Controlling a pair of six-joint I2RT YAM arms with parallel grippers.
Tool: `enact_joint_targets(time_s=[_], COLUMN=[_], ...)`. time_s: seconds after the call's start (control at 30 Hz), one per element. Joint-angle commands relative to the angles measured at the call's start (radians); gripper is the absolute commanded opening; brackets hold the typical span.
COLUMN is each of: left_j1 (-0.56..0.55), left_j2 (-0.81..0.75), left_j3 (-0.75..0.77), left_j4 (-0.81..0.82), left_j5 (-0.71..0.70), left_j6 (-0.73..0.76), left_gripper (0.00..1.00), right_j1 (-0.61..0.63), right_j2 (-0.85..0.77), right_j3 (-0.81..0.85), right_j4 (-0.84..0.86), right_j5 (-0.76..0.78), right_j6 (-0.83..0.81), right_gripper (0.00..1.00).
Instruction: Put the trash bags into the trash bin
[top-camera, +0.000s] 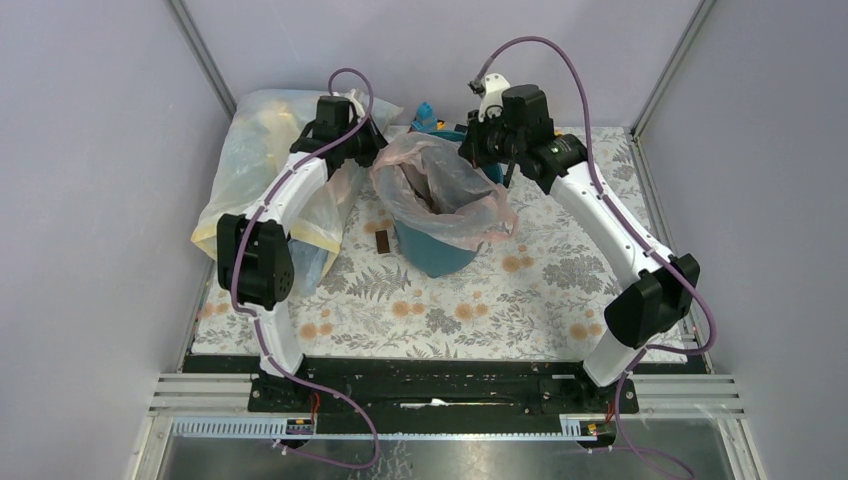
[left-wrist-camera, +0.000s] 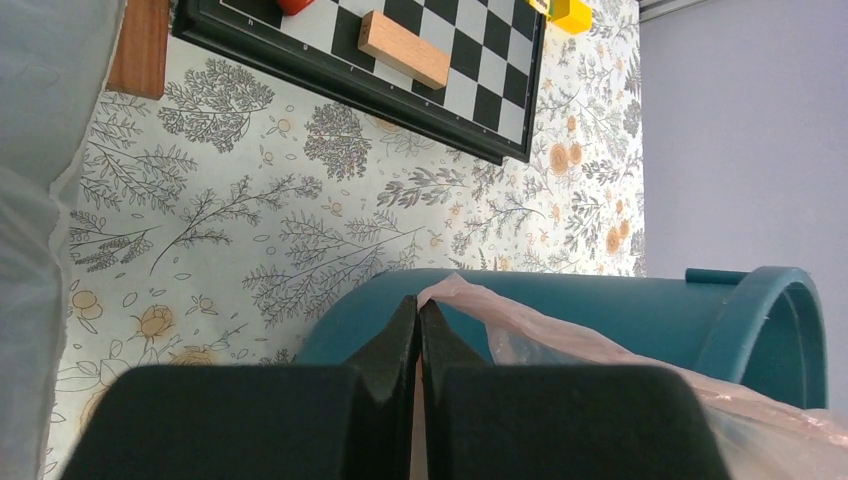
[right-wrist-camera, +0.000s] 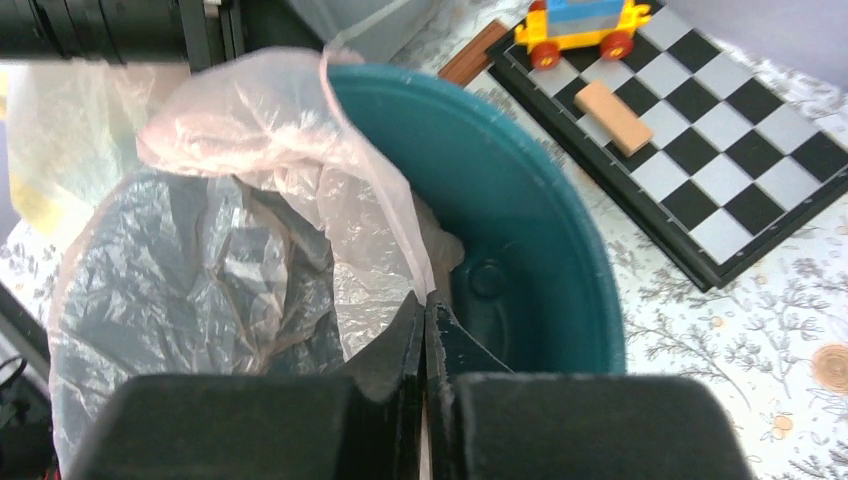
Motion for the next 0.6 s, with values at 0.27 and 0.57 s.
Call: enact_joint_targets(time_s=[0.27, 0.57], left_j1=[0.005, 0.001], left_j2=[0.049, 0.068], left_j3=[0.035, -0.009], left_j4=[0.026, 0.056], left_j5=[0.004, 0.006], left_j6=[0.018, 0.016], left_gripper=[0.0, 0.0], right_j1=[-0.116, -0.178], right_j2=[0.065, 0.171], right_j3=[0.156, 0.215], right_j4=[-0.001, -0.024], right_j5=[0.068, 0.029], right_j6=[0.078, 0.094], right_gripper=[0.0, 0.0])
